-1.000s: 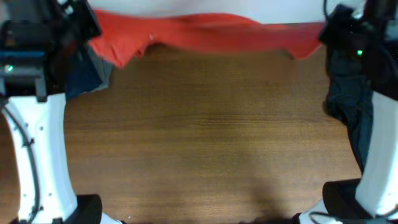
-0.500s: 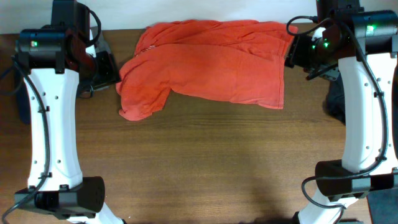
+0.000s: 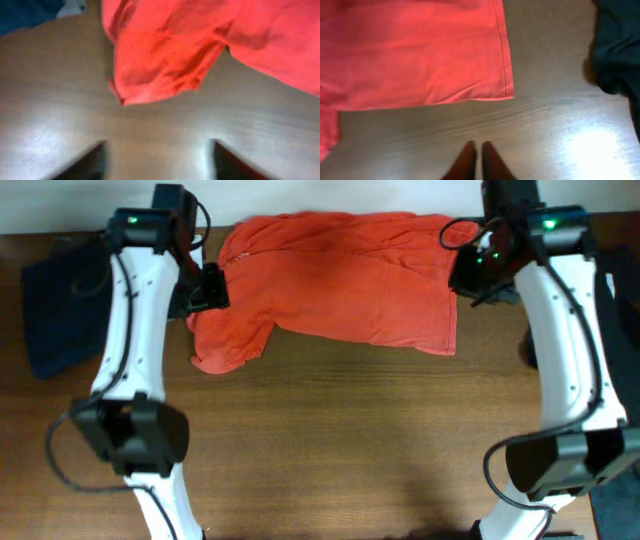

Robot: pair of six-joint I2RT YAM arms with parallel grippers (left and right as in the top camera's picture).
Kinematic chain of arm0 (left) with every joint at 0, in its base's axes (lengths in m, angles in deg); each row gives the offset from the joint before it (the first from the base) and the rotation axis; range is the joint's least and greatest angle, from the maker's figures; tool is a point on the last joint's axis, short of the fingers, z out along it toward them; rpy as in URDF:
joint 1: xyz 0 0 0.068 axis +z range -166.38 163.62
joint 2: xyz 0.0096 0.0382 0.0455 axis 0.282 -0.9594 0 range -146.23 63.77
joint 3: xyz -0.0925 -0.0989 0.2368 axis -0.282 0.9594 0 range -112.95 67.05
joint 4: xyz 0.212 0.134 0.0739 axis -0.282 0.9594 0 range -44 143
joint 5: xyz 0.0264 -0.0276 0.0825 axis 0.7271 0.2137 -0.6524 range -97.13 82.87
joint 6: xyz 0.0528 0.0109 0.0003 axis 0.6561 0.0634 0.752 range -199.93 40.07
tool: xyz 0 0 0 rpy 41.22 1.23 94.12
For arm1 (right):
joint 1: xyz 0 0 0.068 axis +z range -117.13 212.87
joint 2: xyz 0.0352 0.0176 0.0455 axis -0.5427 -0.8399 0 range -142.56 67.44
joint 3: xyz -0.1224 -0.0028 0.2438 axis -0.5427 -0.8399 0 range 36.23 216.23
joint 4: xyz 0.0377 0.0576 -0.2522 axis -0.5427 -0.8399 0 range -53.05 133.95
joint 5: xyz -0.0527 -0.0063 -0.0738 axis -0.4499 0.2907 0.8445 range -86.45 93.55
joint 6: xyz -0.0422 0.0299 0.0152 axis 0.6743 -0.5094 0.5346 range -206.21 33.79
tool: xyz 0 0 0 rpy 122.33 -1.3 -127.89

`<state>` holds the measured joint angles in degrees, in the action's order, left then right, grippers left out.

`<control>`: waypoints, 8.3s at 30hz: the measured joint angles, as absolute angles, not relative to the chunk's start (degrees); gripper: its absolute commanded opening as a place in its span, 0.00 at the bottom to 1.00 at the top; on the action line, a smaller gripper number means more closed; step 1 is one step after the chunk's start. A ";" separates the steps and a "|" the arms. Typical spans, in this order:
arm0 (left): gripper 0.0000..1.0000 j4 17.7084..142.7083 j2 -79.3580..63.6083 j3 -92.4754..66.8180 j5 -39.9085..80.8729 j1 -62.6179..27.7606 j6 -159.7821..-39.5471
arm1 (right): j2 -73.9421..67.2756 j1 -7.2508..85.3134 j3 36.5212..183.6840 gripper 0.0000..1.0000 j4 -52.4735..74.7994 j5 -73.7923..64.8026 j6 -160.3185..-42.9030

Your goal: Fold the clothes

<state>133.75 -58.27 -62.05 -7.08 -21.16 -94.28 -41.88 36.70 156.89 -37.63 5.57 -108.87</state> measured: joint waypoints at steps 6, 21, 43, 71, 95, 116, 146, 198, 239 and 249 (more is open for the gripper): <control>0.01 131.67 -67.10 -62.05 -6.95 -21.13 -94.26 | -46.38 36.70 146.02 0.04 -29.11 5.55 -108.71; 0.01 129.44 -77.63 -62.05 -9.11 -20.91 -94.74 | -55.32 36.70 143.01 0.04 -21.11 5.57 -108.71; 0.01 129.09 -82.66 -62.07 -9.51 -20.13 -94.91 | -56.46 34.17 134.18 0.04 -11.27 7.56 -108.69; 0.01 133.05 -78.29 -48.22 -8.15 -20.11 -94.93 | -58.77 32.97 129.30 0.04 -19.56 2.99 -108.67; 0.01 141.70 -71.01 -41.11 -10.77 -32.06 -101.77 | -48.98 32.97 126.53 0.04 -30.16 5.68 -114.38; 0.01 118.69 -57.52 -35.14 -15.19 -31.19 -105.29 | -47.74 32.97 126.75 0.04 -11.01 5.40 -112.98; 0.24 109.46 -57.57 -19.41 -15.56 -31.19 -104.40 | -52.09 32.97 120.47 0.43 -7.93 4.78 -114.13; 0.24 112.63 -53.13 -19.41 -14.45 -31.19 -101.69 | -53.18 27.76 120.63 0.04 -8.93 0.48 -133.41; 0.52 108.13 -48.63 -9.27 1.86 -18.01 -98.98 | -53.18 27.81 120.65 0.04 -8.93 0.65 -133.33; 0.05 106.23 -48.63 -7.45 1.90 -17.48 -99.26 | -53.18 27.81 120.65 0.04 -8.98 0.65 -133.13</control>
<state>106.23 -48.63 -7.45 1.90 -17.48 -99.26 -53.18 27.81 120.65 -8.98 0.65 -133.13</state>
